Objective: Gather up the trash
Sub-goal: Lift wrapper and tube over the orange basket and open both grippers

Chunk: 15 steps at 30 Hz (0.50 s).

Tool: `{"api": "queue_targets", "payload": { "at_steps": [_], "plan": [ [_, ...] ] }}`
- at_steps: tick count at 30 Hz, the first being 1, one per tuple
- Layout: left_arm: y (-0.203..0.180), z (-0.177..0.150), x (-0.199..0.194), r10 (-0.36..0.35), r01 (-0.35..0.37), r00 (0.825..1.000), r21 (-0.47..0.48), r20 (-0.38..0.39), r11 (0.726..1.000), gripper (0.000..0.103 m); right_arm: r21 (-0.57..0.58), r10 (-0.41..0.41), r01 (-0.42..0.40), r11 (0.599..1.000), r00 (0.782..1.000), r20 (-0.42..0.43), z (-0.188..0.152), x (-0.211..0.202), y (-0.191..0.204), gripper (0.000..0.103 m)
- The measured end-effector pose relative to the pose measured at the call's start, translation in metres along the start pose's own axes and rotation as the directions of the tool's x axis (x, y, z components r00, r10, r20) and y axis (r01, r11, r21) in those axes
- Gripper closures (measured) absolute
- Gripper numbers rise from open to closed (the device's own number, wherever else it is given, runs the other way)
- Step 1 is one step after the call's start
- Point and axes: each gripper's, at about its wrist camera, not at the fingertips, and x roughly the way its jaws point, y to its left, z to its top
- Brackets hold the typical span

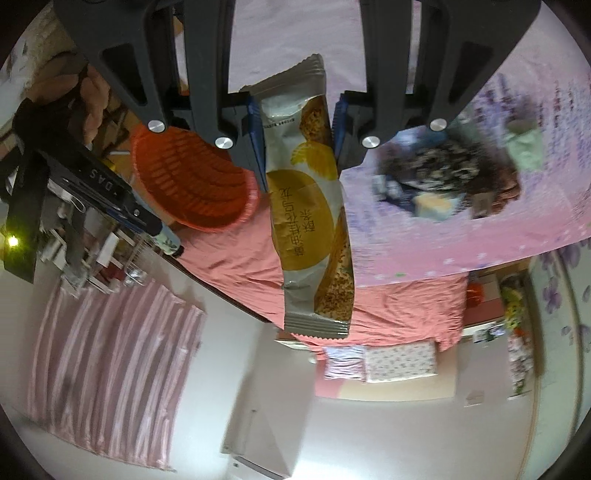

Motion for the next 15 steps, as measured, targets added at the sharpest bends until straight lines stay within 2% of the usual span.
{"api": "queue_targets", "payload": {
  "at_steps": [6,15],
  "plan": [
    [-0.04,0.002,0.03,-0.07,0.072,0.997,0.044,-0.032,0.996,0.073,0.052,-0.034,0.033,0.998,0.999,0.004,-0.001,0.004,-0.031,0.073],
    [-0.092,0.006,0.083,-0.166,0.175,0.981,0.089,-0.102,0.981,0.072,0.121,-0.058,0.058,0.991,0.998,-0.004,-0.003,0.016,-0.071,0.073]
  ]
}}
